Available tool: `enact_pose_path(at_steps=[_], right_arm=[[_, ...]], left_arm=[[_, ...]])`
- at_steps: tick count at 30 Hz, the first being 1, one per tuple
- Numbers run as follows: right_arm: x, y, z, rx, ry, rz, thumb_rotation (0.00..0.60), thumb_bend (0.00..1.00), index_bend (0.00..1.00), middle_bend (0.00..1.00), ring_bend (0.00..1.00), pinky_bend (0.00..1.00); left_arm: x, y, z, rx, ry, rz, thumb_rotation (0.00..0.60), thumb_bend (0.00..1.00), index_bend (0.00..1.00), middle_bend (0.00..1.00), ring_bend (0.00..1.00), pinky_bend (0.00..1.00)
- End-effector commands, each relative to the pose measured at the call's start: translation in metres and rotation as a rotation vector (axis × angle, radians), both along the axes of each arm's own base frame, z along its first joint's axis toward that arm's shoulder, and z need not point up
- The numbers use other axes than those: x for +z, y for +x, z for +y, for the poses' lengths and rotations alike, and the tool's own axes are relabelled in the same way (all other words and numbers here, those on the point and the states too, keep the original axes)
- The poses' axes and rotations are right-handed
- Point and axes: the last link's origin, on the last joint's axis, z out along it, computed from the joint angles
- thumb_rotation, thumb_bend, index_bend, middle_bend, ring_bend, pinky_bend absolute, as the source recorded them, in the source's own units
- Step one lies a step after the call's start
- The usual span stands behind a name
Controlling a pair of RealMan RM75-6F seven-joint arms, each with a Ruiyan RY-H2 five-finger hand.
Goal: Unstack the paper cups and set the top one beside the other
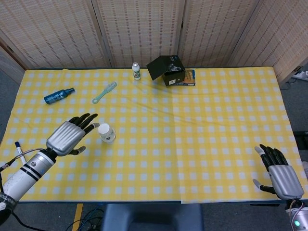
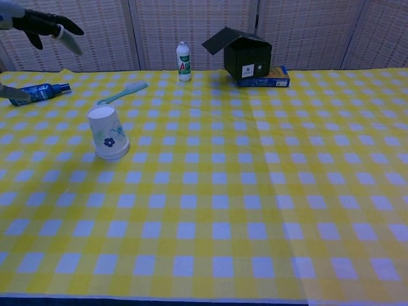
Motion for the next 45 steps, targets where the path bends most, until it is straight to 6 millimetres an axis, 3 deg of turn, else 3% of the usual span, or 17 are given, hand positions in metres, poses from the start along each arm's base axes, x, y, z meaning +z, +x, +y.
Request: enact_pose_path(at_steps=[1, 10, 19, 45], right_arm=[[-0.001, -0.002, -0.002, -0.008, 0.005, 0.002, 0.600, 0.22, 0.00, 0.00, 0.00, 0.00], [-0.006, -0.004, -0.009, -0.018, 0.038, 0.000, 0.600, 0.22, 0.00, 0.00, 0.00, 0.00], [0.003, 0.000, -0.006, 0.051, -0.019, -0.036, 0.600, 0.22, 0.00, 0.00, 0.00, 0.00], [0.004, 0.000, -0.004, 0.046, -0.005, -0.038, 0.600, 0.22, 0.00, 0.00, 0.00, 0.00]], left_arm=[[-0.019, 0.016, 0.021, 0.019, -0.074, 0.109, 0.600, 0.29, 0.18, 0.00, 0.00, 0.25], [-0.050, 0.020, 0.057, 0.057, -0.106, 0.169, 0.600, 0.29, 0.17, 0.00, 0.00, 0.25], [-0.070, 0.014, 0.079, 0.088, -0.113, 0.191, 0.600, 0.29, 0.17, 0.00, 0.00, 0.25], [-0.079, 0.010, 0.095, 0.102, -0.108, 0.229, 0.600, 0.29, 0.26, 0.00, 0.00, 0.25]])
